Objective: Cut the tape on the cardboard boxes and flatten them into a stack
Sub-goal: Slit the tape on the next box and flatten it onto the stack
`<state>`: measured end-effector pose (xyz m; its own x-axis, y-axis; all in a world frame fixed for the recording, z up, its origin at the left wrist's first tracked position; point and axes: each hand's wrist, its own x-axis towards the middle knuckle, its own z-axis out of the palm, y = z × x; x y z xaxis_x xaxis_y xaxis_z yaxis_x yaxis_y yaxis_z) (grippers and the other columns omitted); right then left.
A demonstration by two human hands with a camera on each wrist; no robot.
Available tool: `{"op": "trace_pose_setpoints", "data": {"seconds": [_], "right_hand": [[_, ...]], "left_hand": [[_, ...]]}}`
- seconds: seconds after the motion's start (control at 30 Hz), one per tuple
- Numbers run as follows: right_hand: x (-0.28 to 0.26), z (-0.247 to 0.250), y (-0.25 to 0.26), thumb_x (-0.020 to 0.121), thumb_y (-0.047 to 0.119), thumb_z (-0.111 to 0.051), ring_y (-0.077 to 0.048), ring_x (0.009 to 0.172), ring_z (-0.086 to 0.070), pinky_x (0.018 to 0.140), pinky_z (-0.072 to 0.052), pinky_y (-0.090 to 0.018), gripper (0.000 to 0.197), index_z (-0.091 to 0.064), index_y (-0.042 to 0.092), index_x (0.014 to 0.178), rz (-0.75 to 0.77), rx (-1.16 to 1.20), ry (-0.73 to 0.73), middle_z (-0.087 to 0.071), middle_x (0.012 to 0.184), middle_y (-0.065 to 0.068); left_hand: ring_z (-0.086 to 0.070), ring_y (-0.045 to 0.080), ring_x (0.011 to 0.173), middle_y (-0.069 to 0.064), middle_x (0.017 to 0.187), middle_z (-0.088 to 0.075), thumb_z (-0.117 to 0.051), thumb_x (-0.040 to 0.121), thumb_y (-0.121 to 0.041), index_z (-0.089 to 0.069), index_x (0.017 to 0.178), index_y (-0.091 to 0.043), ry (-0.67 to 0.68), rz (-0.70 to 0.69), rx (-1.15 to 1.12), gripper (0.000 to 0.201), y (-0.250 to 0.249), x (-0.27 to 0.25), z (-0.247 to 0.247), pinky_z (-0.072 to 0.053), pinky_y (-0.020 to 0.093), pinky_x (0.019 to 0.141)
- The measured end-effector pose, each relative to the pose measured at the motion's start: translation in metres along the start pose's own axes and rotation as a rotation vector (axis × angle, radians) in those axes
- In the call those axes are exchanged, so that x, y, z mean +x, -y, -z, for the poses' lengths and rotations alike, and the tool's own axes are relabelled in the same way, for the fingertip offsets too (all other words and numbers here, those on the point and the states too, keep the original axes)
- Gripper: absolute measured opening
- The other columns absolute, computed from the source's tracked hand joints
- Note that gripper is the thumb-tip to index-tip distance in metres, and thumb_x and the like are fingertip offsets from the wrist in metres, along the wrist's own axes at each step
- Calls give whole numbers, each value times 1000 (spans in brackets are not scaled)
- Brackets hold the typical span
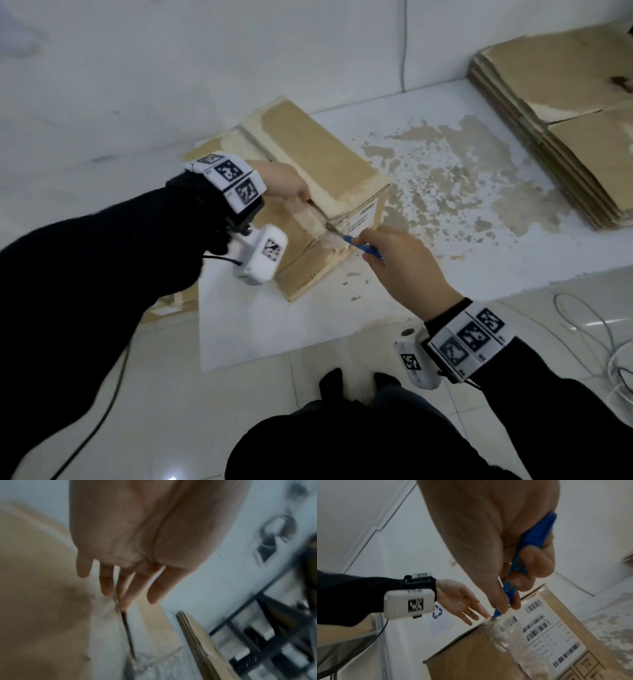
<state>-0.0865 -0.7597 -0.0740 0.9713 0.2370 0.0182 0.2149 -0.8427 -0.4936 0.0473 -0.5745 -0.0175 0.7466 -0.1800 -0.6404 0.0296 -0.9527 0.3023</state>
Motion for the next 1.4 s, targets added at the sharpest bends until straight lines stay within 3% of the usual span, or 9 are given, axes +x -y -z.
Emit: {"op": "trace_pose_setpoints", "data": {"seconds": [0.23, 0.33, 0.43, 0.63, 0.77, 0.9, 1.07, 1.27, 1.4], "right_hand": [[5, 4, -19, 91, 9, -56, -25, 75, -55, 64, -49, -42, 15, -63, 14, 104, 70, 105, 25, -58, 88, -4], [9, 4, -23, 89, 6, -57, -26, 75, -55, 64, -48, -41, 17, -63, 12, 104, 125, 128, 46, -57, 88, -5], [9, 9, -24, 89, 5, -57, -28, 71, -56, 57, -47, -40, 20, -62, 14, 106, 190, 5, 50, -56, 89, -5], [18, 14, -33, 79, -8, -62, -24, 51, -44, 43, -31, -30, 33, -64, 14, 104, 272, -91, 28, -49, 78, -4], [30, 8, -19, 79, -11, -57, -24, 56, -45, 47, -31, -28, 37, -64, 10, 108, 262, -182, 0, -55, 86, -11], [28, 38, -48, 89, -2, -51, -19, 60, -46, 51, -32, -28, 23, -61, 11, 105, 180, -96, 20, -52, 84, -4], [14, 70, -90, 95, 20, -54, -12, 58, -55, 54, -44, -24, 20, -60, 18, 114, 54, 364, 73, -62, 86, -1], [74, 87, -115, 99, 21, -44, -13, 65, -48, 54, -36, -14, 12, -53, 13, 96, -96, 379, -172, -55, 82, -2], [88, 81, -123, 102, 23, -32, -23, 69, -46, 53, -33, -29, 18, -44, 9, 102, -253, 417, -114, -48, 80, -4]], "left_hand": [[-48, 18, 84, 8, 105, -58, -54, 91, -10, -62, 81, -10, -317, 251, -861, 13, -5, -2, -34, -39, 29, 78], [-56, 20, 84, 9, 111, -57, -58, 91, -16, -62, 92, -7, -404, 315, -1046, 9, -16, -3, -43, -44, 30, 78], [-58, 30, 106, 12, 116, -59, -67, 86, -32, -57, 120, 3, -462, 379, -954, 49, -29, 0, -51, -45, 34, 85], [-48, 22, 90, 6, 93, -52, -63, 90, -22, -46, 71, -18, -425, 351, -761, 25, -32, 4, -49, -43, 24, 65], [-52, 24, 86, 10, 98, -53, -64, 88, -20, -46, 71, -20, -430, 307, -829, 25, -29, 4, -50, -47, 40, 85], [-48, 19, 63, 6, 77, -53, -67, 86, -21, -54, 77, -13, -474, 326, -955, 18, -30, 4, -50, -44, 28, 62], [-41, 6, 61, -7, 70, -44, -70, 85, -26, -38, 70, -19, -618, 248, -537, 36, -38, -2, -55, -35, 6, 44], [-52, 21, 90, 4, 103, -58, -71, 83, -23, -53, 111, -13, -328, 142, -22, 34, -23, -28, -25, -38, 26, 72], [-53, 24, 109, 3, 114, -61, -50, 93, -19, -53, 121, -19, -397, 182, 367, 28, -6, -30, -4, -26, 36, 99]]}}
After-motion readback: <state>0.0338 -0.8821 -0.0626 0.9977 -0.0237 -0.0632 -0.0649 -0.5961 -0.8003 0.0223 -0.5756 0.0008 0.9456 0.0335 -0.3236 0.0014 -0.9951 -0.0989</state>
